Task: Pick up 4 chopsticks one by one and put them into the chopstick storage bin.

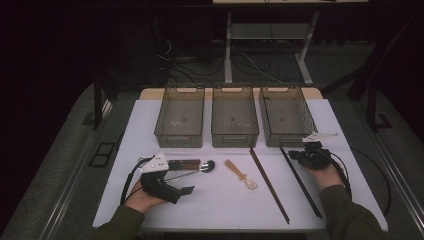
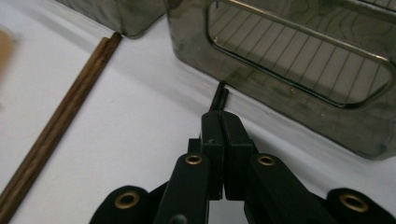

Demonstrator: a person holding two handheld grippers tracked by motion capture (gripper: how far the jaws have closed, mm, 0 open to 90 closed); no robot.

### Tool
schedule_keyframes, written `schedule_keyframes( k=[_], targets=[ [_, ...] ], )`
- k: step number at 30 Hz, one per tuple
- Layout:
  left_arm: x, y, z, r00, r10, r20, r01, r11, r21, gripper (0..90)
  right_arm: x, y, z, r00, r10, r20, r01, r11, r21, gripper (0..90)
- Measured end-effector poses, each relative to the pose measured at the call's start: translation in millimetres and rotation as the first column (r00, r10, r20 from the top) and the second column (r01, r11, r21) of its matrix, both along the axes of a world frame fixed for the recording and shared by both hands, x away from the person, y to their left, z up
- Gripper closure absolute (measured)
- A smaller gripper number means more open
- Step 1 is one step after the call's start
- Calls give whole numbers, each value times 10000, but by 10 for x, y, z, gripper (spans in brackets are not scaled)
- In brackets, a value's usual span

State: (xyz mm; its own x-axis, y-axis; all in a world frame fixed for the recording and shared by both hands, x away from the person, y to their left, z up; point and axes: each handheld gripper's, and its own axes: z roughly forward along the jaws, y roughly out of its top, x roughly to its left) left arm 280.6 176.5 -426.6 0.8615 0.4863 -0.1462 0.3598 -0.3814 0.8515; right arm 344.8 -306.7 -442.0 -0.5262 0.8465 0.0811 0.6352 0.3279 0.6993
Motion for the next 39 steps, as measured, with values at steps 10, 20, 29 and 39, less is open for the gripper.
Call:
schedule_keyframes(
  k=[10,20,29,39],
  targets=[
    [-1,0,0,10000,16,5,-16,10000,-44,24,86,38,-79,9993,20,-378,-26,9998,-178,894],
    [-1,2,1,10000,-28,10,28,10000,45,24,78,78,-81,9988,279,-413,-285,9995,-130,894],
    [-3,2,2,10000,-49,13,49,10000,55,24,62,144,-75,9971,633,-433,-642,9977,-203,894],
    [-7,-1,4,10000,-61,8,61,10000,71,24,35,239,-70,9939,994,-480,-1005,9947,-210,893]
  ],
)
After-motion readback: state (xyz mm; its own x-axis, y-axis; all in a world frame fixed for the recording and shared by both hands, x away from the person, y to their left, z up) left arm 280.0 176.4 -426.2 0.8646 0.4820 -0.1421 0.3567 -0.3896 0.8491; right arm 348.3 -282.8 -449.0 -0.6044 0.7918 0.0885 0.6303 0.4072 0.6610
